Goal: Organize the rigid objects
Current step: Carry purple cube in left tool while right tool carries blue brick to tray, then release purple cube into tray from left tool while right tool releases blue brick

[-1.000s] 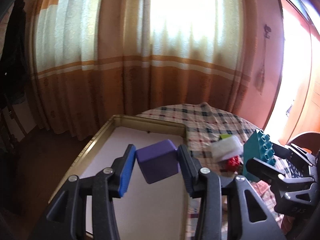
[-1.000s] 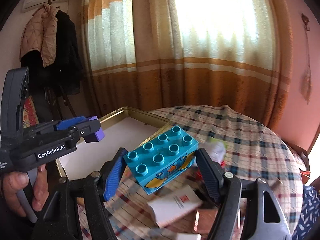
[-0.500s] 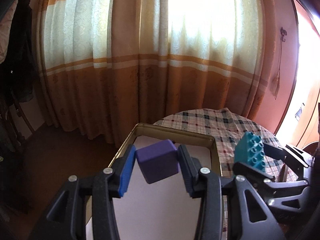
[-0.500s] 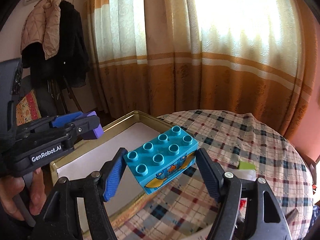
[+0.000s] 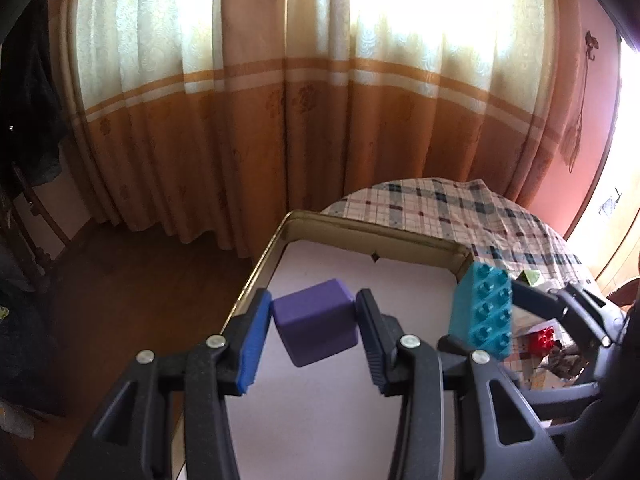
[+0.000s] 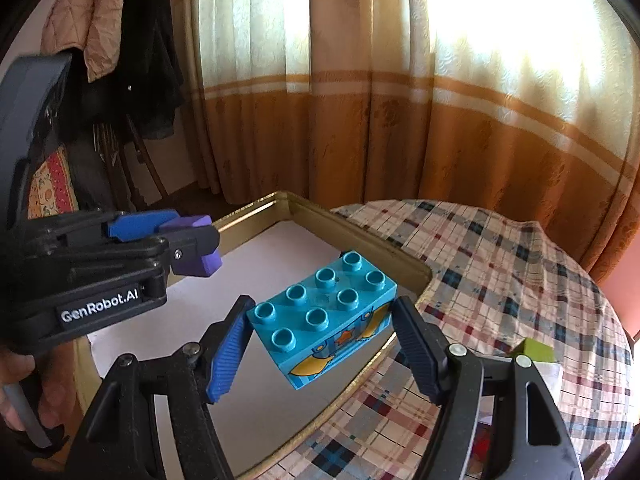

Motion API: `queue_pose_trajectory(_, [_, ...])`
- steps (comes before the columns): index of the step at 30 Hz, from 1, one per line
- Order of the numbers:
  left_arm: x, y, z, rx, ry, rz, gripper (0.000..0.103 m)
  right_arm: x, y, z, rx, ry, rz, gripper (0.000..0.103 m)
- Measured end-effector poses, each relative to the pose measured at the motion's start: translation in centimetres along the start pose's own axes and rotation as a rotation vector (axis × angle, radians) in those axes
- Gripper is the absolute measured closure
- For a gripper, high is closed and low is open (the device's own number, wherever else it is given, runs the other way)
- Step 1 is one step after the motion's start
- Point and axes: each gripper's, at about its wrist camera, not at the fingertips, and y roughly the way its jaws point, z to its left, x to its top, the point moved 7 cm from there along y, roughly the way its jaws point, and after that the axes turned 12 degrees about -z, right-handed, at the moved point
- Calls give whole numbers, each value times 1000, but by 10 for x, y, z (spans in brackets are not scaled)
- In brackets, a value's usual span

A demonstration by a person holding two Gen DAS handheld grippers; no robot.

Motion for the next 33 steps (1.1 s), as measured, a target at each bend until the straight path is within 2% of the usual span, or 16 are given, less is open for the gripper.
queue_pose_trajectory(6, [0, 13, 1, 20, 18, 37, 60, -10, 16, 2, -2, -19, 50, 30])
queue_pose_trajectory(20, [-5, 40, 0, 56, 68, 130, 60, -16, 32, 8, 13, -22, 95, 30])
queue_pose_trajectory(27, [-3, 45, 4, 77, 98, 144, 59, -19, 38, 13, 19, -35, 110, 30])
queue_pose_trajectory(29, [-6, 48, 4, 89, 114, 161, 57, -19, 37, 15, 22, -41, 109, 30])
queue_pose_trajectory(31, [-6, 47, 6, 105, 109, 159, 40, -18, 36, 15, 8, -46, 98, 26])
queue_pose_trajectory(33, [-5, 42, 7, 111, 107, 138, 36, -18, 33, 15, 9, -36, 86, 23])
